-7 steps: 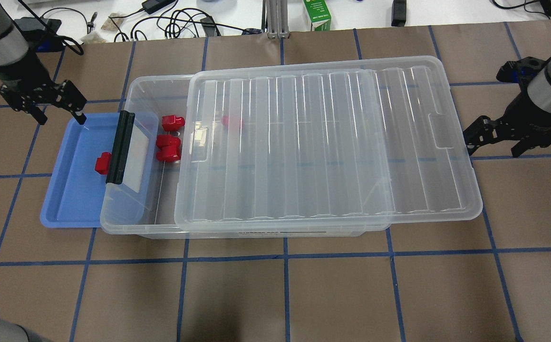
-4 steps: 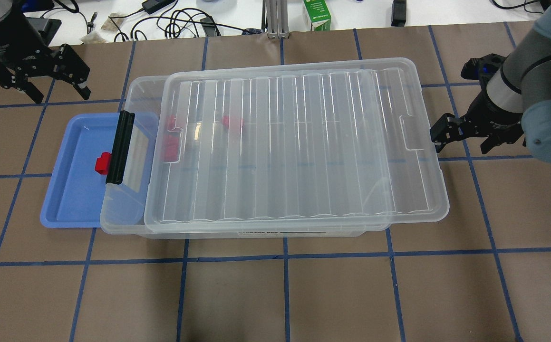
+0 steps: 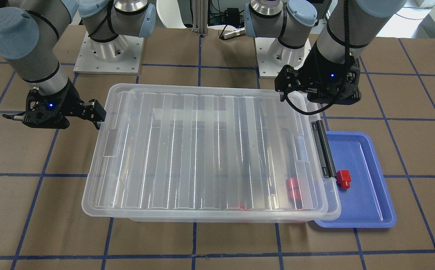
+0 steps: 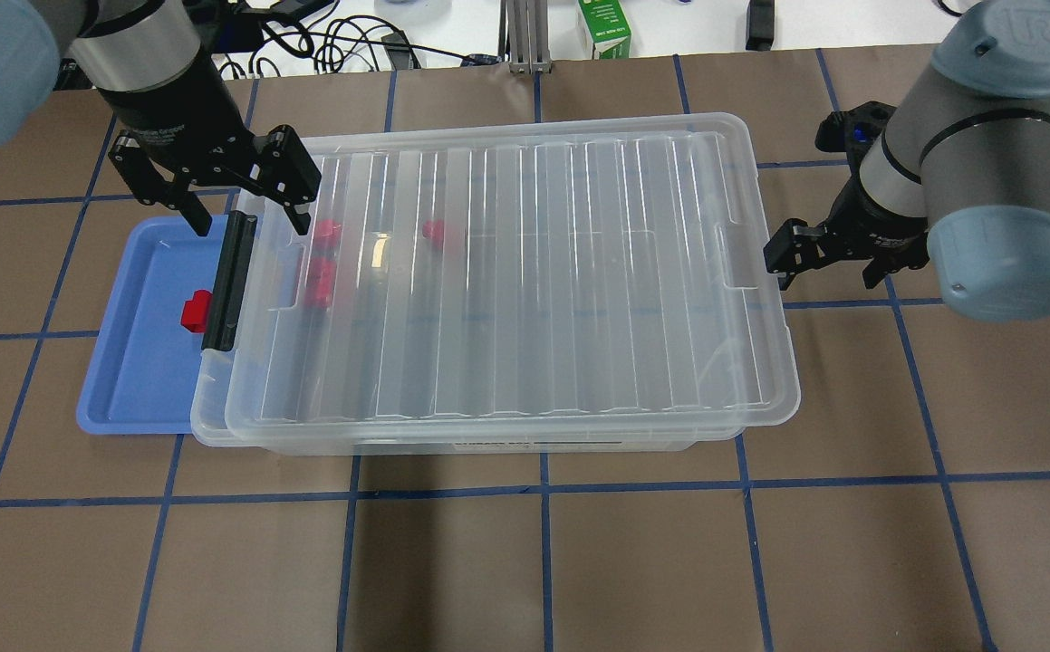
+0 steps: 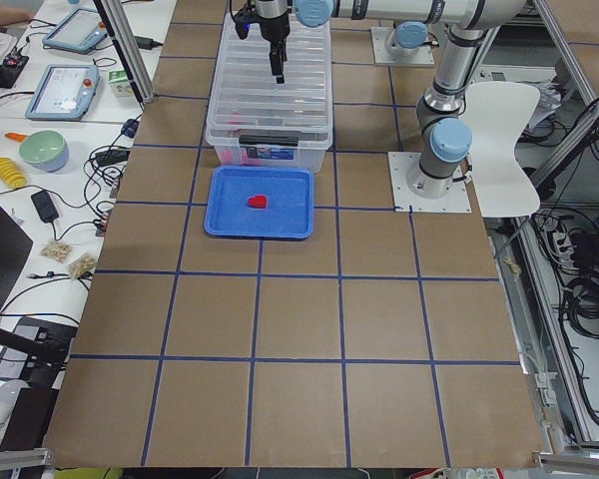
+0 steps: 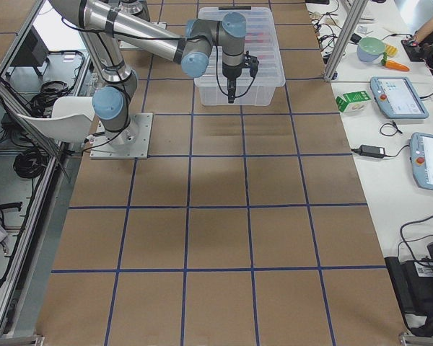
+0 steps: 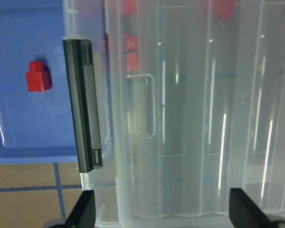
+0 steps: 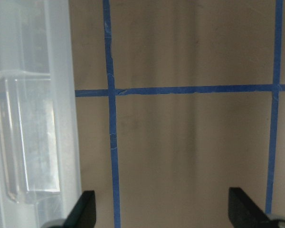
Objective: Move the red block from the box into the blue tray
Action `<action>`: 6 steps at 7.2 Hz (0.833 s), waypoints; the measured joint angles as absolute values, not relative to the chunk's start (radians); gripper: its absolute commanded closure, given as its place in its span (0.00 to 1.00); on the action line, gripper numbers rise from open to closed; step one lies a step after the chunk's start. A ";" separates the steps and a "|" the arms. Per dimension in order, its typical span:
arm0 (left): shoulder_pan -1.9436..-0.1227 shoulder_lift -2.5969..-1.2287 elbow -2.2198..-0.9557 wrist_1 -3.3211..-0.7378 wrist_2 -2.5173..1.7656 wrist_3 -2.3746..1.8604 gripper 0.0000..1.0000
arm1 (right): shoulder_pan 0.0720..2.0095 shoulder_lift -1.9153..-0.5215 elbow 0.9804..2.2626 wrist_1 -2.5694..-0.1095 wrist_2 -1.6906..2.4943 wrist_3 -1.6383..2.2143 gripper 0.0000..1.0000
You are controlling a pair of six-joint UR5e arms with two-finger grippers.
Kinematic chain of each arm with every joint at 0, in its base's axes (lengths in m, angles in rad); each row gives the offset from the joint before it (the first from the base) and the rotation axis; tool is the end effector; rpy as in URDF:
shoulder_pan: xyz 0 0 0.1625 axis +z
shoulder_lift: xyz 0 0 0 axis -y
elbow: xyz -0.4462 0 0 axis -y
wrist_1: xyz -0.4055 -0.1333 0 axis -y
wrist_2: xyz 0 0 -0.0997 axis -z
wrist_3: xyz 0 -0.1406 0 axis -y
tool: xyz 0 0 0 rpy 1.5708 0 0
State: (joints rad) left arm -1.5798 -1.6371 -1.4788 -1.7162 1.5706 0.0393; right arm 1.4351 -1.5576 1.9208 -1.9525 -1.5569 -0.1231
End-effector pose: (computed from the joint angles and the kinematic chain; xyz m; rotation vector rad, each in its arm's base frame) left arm -0.1380 -0.5159 0.4666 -0.0757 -3.1331 -0.1878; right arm 0.0681 -0.5010 0.3259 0.0195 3.1300 -0.0315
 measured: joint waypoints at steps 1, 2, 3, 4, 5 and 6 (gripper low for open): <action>-1.589 -1.618 -1.490 -1.719 1.576 0.033 0.00 | 1.445 -1.553 1.918 -1.958 -1.557 -0.122 0.00; -1.592 -1.602 -1.500 -1.721 1.586 0.031 0.00 | 1.450 -1.550 1.910 -1.962 -1.558 -0.124 0.00; -1.593 -1.588 -1.517 -1.721 1.591 0.031 0.00 | 1.451 -1.550 1.888 -1.960 -1.561 -0.128 0.00; -1.593 -1.574 -1.539 -1.719 1.591 0.032 0.00 | 1.451 -1.553 1.855 -1.942 -1.566 -0.130 0.00; -1.589 -1.562 -1.558 -1.715 1.591 0.033 0.00 | 1.452 -1.566 1.817 -1.903 -1.569 -0.129 0.00; -1.580 -1.556 -1.567 -1.706 1.590 0.041 0.00 | 1.452 -1.592 1.785 -1.848 -1.571 -0.127 0.00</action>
State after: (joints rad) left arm -1.5798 -1.5558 -1.5670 -1.7056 1.5902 0.0408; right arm 1.4521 -1.5925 1.7847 -1.8479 -1.5712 -0.1270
